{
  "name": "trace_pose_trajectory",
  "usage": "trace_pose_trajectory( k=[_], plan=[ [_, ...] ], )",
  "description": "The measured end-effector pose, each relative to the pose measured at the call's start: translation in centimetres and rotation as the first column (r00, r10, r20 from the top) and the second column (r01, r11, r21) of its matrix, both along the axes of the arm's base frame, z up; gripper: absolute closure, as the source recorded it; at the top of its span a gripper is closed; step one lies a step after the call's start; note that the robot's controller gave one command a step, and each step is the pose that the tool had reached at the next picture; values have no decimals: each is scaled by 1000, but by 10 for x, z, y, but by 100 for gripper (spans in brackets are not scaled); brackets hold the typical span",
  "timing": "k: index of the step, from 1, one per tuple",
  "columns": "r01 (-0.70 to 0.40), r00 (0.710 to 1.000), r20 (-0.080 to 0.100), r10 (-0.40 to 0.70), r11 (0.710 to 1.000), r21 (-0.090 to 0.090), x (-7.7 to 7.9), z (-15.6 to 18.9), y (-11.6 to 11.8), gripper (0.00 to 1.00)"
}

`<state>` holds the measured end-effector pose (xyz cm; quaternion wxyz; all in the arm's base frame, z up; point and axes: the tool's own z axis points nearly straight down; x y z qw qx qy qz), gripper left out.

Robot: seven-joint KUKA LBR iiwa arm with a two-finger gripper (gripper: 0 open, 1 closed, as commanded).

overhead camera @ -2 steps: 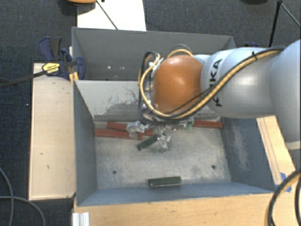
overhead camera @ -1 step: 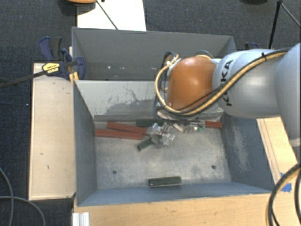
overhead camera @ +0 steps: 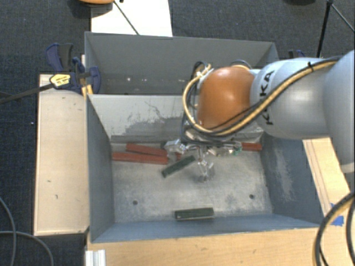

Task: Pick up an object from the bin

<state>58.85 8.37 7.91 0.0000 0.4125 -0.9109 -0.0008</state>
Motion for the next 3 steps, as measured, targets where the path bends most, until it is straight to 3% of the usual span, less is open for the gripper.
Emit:
trace_pose_trajectory(
  k=[1,2,3],
  plan=[
    [1,1000,-1,-1,1000,0,0,0,0,0],
    [-82,997,5,82,997,1,5,-8,27,100],
    [-80,997,4,80,997,1,5,-8,27,100]
  ],
)
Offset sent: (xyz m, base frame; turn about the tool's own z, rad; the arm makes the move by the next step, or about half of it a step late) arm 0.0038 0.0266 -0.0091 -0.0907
